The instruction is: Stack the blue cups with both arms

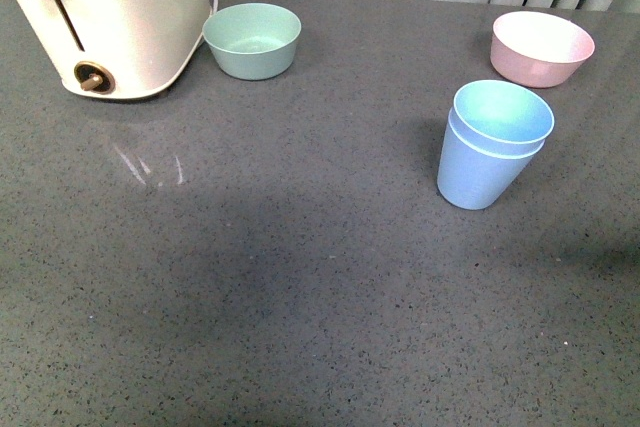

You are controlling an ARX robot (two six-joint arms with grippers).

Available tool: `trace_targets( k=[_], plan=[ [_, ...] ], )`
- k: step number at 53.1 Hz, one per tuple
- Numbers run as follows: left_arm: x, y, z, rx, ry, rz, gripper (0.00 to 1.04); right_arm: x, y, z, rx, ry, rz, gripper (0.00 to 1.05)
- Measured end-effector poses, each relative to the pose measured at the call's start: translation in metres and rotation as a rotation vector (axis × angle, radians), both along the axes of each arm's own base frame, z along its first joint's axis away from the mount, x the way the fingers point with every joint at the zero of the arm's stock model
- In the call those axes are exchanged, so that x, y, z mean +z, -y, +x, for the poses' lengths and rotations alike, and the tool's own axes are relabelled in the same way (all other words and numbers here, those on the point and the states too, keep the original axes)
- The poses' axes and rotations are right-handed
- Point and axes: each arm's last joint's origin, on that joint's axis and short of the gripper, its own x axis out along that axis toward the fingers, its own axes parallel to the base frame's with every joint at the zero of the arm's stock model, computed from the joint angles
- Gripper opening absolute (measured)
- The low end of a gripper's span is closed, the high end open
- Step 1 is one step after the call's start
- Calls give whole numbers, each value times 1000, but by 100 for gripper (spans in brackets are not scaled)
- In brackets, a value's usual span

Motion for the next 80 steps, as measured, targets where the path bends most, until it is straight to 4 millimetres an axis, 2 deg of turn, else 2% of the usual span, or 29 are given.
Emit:
trace_targets(
  k=[40,47,67,76,80],
  plan=[
    [0,0,0,0,0,0,96,-1,0,-17,0,31,1,2],
    [0,0,0,0,0,0,96,-4,0,-28,0,19,1,2],
    [0,0,0,0,0,0,96,-3,0,-29,0,26,0,2],
    [0,0,0,0,0,0,96,-3,0,-29,0,27,0,27],
    [0,0,0,0,0,0,96,-3,0,-29,0,27,0,41]
  ],
)
